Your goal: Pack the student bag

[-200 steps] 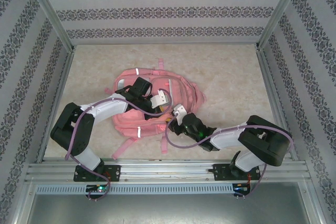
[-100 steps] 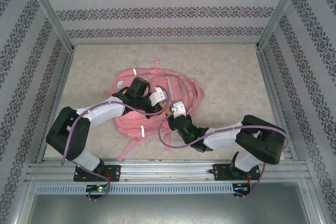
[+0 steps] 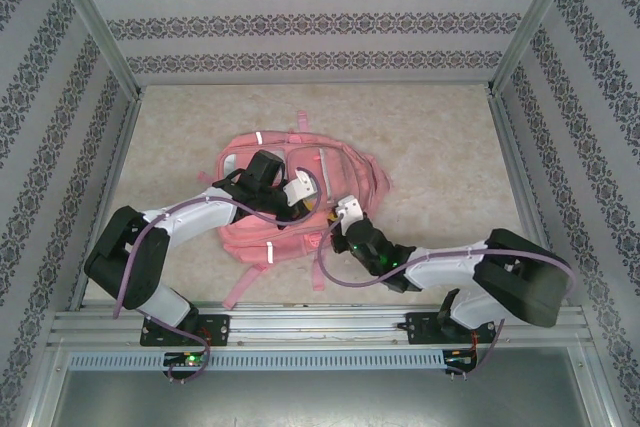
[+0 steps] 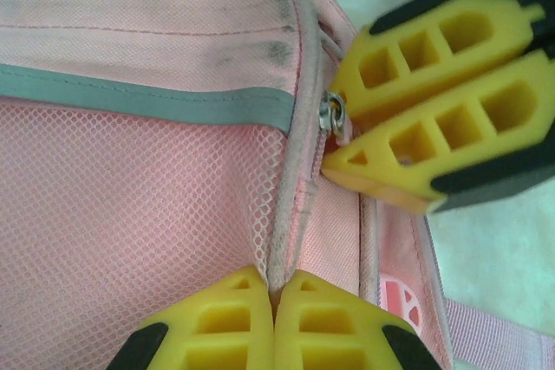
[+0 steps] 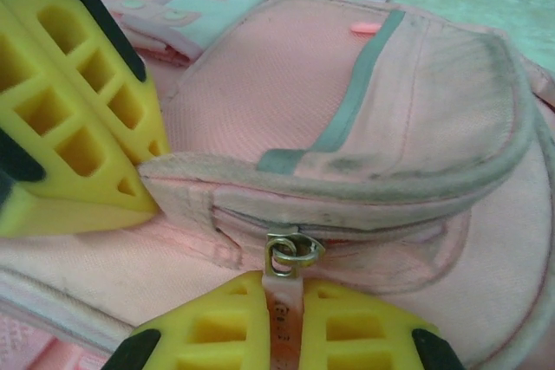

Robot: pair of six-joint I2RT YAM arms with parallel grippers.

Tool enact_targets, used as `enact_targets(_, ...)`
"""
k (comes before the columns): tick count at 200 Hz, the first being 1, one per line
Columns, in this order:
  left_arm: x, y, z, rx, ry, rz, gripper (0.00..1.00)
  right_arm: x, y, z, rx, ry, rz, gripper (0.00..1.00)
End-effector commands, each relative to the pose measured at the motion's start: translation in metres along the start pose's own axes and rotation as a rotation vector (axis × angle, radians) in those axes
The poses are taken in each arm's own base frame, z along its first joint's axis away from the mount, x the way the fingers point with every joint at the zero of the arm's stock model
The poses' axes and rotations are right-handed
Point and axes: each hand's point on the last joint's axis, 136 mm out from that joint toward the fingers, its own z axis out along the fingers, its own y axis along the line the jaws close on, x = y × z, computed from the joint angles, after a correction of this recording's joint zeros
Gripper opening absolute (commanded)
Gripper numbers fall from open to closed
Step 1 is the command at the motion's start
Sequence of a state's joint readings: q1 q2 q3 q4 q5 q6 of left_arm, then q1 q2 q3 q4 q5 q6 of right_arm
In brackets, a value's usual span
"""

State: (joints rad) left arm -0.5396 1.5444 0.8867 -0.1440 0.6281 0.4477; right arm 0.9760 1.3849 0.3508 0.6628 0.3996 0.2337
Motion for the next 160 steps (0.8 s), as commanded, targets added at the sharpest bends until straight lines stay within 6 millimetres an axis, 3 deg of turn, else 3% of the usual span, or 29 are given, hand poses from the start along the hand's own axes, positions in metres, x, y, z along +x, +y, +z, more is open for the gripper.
enact_targets(1,-0.01,-0.007,-0.01,0.019,-0.007,0.103,0.0,0.016,-0.013,-0.005,-0.058,0.05,-0.009,0.0)
enact_targets(43,-0.011,-0.003,-0.016,0.017,0.007,0.217,0.0,0.022,-0.037,-0.007,-0.189,0.101,0.108,0.0)
enact_targets(75,-0.01,0.006,-0.021,0.028,-0.002,0.278,0.0,0.023,-0.042,-0.013,-0.344,0.13,0.192,0.0)
enact_targets(95,-0.001,0.014,-0.02,0.014,0.021,0.363,0.0,0.018,-0.034,-0.015,-0.435,0.128,0.198,0.0)
enact_targets(114,0.005,0.032,-0.02,-0.017,0.041,0.414,0.0,0.016,-0.019,-0.018,-0.518,0.132,0.169,0.0)
enact_targets(147,-0.004,0.076,-0.027,-0.083,0.015,0.43,0.0,0.017,-0.001,-0.024,-0.59,0.136,0.138,0.0)
enact_targets(160,-0.007,0.099,-0.026,-0.143,0.009,0.432,0.08,0.015,0.007,-0.026,-0.602,0.135,0.12,0.0)
